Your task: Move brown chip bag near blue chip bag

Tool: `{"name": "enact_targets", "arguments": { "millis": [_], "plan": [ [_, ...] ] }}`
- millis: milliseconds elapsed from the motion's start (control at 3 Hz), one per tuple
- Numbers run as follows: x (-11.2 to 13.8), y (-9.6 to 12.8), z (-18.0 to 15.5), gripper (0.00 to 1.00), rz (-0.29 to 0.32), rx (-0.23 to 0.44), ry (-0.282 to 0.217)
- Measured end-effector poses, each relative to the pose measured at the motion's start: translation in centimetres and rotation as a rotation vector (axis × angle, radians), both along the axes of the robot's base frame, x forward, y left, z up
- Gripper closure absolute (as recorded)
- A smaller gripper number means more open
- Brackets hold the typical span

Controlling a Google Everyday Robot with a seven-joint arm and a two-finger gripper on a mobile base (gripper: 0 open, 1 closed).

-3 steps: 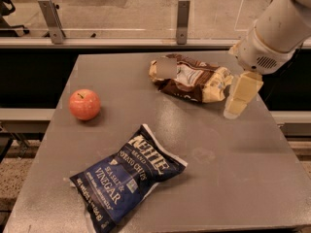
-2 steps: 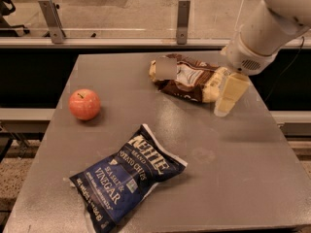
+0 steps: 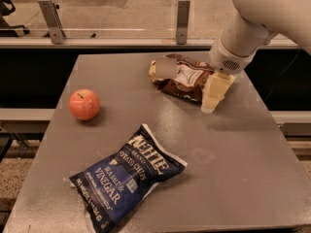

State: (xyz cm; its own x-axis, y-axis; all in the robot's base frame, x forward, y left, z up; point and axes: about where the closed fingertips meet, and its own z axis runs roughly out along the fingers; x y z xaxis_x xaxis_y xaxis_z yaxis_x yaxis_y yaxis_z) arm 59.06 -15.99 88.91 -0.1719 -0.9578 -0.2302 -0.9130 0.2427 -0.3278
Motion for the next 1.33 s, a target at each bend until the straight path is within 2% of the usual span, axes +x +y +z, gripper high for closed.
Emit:
{"name": "enact_targets", "arguments": {
  "millis": [333, 667, 1333],
  "plan": [
    [0.7, 0.5, -0.8, 0.0, 0.001, -0.017, 0.011],
    [1.2, 0.5, -1.5, 0.16, -0.004, -0.041, 0.02],
    [1.4, -0.6, -1.3, 0.62, -0.031, -0.078, 0.025]
  ]
}}
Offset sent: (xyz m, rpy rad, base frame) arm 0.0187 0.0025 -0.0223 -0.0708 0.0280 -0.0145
